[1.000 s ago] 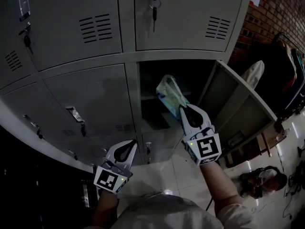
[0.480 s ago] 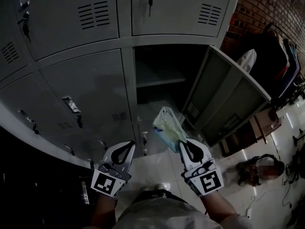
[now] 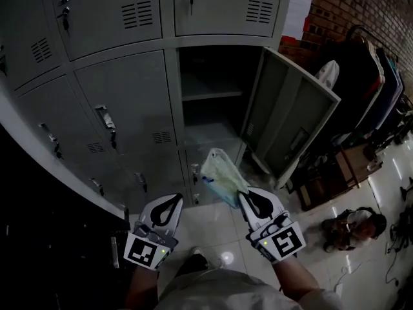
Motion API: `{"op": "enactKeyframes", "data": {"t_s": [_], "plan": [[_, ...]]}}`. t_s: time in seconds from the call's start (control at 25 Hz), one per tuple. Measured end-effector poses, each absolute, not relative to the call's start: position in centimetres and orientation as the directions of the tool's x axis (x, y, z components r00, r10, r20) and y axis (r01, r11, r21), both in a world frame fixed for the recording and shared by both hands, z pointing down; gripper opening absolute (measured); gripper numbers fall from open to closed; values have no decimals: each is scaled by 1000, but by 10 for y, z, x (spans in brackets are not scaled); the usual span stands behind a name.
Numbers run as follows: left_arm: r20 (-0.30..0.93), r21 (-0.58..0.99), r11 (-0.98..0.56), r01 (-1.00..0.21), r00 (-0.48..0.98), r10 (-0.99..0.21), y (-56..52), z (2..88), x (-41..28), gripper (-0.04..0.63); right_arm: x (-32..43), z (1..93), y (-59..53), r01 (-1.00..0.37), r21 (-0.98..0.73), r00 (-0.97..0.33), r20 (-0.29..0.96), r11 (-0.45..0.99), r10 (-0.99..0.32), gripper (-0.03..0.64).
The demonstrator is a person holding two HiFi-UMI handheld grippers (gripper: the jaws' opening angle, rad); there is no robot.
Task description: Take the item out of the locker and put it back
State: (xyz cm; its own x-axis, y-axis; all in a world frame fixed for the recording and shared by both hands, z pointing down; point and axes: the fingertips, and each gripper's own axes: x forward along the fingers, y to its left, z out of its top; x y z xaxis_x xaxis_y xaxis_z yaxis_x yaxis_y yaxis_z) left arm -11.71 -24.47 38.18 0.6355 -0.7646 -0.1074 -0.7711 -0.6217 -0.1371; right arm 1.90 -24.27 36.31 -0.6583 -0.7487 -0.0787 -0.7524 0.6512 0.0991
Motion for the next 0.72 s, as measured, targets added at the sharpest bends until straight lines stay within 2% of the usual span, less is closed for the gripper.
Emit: {"op": "enactKeyframes", "data": {"t_s": [0.44,0.72], "plan": [[-31,-89,-609,-788,613,-789,-85,412,-32,6,103,384,-94,-743,72,-669,-48,666,-742,14],[-70,-129,-598,-791,609,-790,-35,390,-21,6,115,359,-44,-742,82,-671,-99,665,-735,14]]}}
